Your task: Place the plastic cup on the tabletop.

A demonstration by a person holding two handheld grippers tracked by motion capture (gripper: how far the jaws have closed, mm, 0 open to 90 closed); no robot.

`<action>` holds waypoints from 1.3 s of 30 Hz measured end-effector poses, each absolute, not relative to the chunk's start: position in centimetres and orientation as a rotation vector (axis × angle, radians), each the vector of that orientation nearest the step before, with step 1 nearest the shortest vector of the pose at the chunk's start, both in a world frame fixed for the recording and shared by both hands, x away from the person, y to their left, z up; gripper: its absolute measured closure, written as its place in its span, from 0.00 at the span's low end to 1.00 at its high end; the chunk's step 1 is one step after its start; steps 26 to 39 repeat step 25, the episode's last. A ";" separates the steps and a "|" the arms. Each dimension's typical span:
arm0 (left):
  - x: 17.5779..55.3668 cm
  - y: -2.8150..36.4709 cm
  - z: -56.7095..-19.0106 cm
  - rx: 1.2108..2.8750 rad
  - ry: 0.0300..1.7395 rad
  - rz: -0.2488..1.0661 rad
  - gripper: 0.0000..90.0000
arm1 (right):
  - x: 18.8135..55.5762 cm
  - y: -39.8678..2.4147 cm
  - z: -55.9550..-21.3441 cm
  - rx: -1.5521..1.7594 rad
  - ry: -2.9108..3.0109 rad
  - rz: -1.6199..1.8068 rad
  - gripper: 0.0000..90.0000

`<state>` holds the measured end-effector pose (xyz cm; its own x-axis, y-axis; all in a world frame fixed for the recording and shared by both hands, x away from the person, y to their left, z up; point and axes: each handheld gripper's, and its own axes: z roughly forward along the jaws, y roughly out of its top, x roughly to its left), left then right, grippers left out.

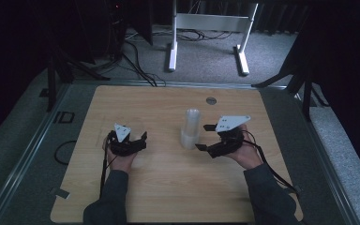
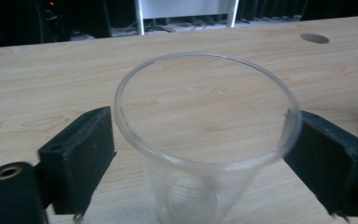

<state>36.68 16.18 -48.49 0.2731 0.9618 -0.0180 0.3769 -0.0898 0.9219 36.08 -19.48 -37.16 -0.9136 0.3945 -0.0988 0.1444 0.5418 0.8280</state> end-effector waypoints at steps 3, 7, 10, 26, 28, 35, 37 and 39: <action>36.4 16.2 -48.4 1.636 1.249 0.807 0.08 | 36.1 -19.5 -37.2 0.450 2.507 1.311 0.25; 35.4 16.7 -47.9 1.602 1.244 0.797 0.06 | 36.1 -19.6 -37.2 0.449 2.506 1.310 0.25; 34.3 17.0 -47.1 1.566 1.208 0.804 0.06 | 36.1 -19.7 -37.3 0.452 2.507 1.307 0.25; 31.2 16.5 -45.3 1.591 1.085 0.761 0.13 | 36.1 -19.7 -37.4 0.457 2.515 1.301 0.25; 31.2 16.5 -45.3 1.591 1.085 0.761 0.13 | 36.1 -19.7 -37.4 0.457 2.515 1.301 0.25; 31.2 16.5 -45.3 1.591 1.085 0.761 0.13 | 36.1 -19.7 -37.4 0.457 2.515 1.301 0.25; 31.2 16.5 -45.3 1.591 1.085 0.761 0.13 | 36.1 -19.7 -37.4 0.457 2.515 1.301 0.25; 31.2 16.5 -45.3 1.591 1.085 0.761 0.13 | 36.1 -19.7 -37.4 0.457 2.515 1.301 0.25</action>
